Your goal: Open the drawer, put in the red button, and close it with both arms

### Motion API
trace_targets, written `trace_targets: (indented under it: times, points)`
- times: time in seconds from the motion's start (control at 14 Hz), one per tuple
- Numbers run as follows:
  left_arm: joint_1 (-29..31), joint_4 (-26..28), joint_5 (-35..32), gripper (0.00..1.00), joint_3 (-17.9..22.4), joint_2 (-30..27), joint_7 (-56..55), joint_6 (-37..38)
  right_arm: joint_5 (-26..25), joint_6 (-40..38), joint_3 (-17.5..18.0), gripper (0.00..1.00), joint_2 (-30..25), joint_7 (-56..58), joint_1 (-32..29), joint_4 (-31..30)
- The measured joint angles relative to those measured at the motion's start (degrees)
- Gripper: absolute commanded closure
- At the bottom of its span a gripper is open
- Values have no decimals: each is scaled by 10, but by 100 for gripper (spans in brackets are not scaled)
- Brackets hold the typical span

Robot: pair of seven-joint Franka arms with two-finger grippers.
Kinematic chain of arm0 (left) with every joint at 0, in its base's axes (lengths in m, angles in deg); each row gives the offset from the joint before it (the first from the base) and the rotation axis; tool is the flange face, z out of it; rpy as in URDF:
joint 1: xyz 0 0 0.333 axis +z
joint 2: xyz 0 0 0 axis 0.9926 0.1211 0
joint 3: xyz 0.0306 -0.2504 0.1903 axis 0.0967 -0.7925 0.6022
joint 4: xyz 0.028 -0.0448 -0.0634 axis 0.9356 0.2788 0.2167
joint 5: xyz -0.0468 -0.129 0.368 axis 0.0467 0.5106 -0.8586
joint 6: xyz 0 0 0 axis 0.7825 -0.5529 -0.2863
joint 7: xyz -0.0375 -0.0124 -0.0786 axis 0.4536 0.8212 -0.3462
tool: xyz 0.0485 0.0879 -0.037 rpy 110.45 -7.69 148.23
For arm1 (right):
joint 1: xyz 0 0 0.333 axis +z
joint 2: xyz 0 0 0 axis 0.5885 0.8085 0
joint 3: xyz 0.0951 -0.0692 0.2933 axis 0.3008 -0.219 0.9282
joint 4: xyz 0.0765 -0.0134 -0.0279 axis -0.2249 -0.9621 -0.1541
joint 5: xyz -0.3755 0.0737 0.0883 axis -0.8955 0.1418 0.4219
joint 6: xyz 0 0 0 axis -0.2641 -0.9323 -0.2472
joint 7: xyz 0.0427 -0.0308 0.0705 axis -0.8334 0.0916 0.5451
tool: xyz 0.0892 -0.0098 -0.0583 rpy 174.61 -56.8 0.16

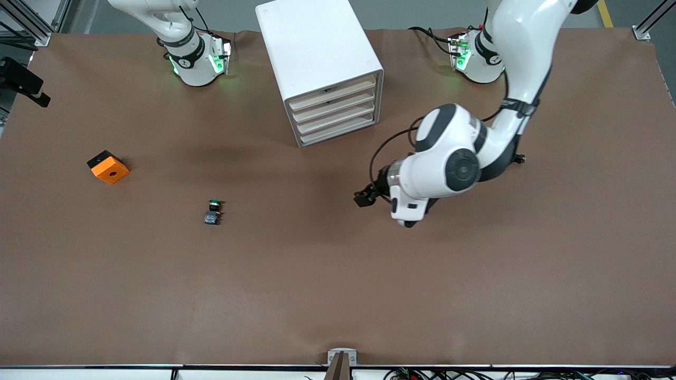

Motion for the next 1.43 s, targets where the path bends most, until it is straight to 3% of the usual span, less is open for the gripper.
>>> trace_targets:
  times: [0.43,0.93,1.29,1.43]
  points:
    - [69,-1,-83,0,-1,-80,172,181,0,0,0,0,0,0,0,0]
    - [167,14,-141,0,5,-181,422,278,0,-5,-4,0,0,-1,0,0]
    - [141,100,-146,0,116,-304,556,284,14,-5,-5,0,0,-1,0,1]
    - [134,131,-171,0,137,-345,579,281,20,-5,-6,0,0,-1,0,2]
